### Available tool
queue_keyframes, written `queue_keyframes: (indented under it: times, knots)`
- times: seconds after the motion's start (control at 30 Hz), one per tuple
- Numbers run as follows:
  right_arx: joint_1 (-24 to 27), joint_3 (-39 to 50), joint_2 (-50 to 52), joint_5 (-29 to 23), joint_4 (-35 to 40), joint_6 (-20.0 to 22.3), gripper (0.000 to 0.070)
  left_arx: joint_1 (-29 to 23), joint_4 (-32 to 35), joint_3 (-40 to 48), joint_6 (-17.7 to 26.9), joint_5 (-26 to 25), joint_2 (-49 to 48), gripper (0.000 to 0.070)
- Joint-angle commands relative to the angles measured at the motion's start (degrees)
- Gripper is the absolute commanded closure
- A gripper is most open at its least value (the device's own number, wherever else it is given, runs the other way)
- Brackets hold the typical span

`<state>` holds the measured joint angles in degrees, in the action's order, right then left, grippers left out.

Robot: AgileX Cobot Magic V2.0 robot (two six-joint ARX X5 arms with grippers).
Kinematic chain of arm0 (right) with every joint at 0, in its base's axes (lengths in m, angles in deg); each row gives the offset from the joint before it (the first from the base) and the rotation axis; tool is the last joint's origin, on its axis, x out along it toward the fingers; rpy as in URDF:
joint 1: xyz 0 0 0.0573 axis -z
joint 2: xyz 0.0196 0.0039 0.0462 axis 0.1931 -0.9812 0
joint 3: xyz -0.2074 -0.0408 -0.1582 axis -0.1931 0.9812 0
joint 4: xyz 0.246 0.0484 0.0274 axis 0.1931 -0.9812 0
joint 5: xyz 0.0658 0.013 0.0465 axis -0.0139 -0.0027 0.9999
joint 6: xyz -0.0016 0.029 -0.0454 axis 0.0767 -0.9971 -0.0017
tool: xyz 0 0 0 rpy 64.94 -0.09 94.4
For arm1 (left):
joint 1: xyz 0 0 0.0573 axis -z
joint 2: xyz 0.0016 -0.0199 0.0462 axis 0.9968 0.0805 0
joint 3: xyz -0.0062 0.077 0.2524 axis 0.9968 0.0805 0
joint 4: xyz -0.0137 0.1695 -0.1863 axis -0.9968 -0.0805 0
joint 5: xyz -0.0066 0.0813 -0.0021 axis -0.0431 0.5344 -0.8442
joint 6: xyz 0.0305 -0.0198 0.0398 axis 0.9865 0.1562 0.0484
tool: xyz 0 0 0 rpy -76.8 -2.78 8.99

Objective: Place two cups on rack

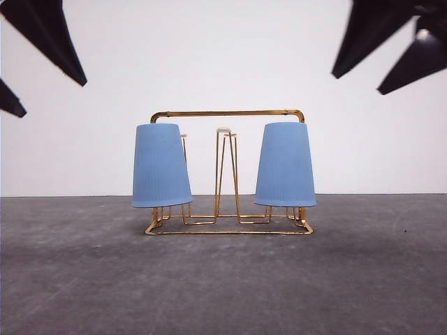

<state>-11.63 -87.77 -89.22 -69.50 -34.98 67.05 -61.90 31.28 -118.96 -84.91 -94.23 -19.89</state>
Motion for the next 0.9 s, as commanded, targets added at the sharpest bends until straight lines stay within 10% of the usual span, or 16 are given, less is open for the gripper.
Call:
queue_keyframes:
  times: [0.0, 0.33, 0.37, 0.43, 0.87]
  knots:
    - [-0.20, 4.67, 3.29, 0.14, 2.74, -3.35, 0.0151, 0.15, 1.34, 1.67, 1.79, -0.76, -0.50, 0.0197]
    - [-0.20, 14.13, 9.84, -0.44, 4.10, -4.99, 0.0171, 0.22, 1.42, 7.04, 2.80, -1.23, -2.21, 0.0207]
    - [-0.20, 14.13, 9.84, -0.68, 4.30, -4.99, 0.0270, 0.22, 1.54, 7.04, 2.79, -1.43, -2.19, 0.0279]
    - [-0.20, 14.13, 9.82, -1.23, 5.31, -4.99, 0.0650, 0.22, 1.69, 7.02, 2.76, -2.65, -2.19, 0.0700]
    - [-0.28, 14.11, 9.84, -1.80, 7.83, -5.17, 0.0669, 0.15, 3.28, 6.84, 2.63, -3.84, -2.30, 0.0700]
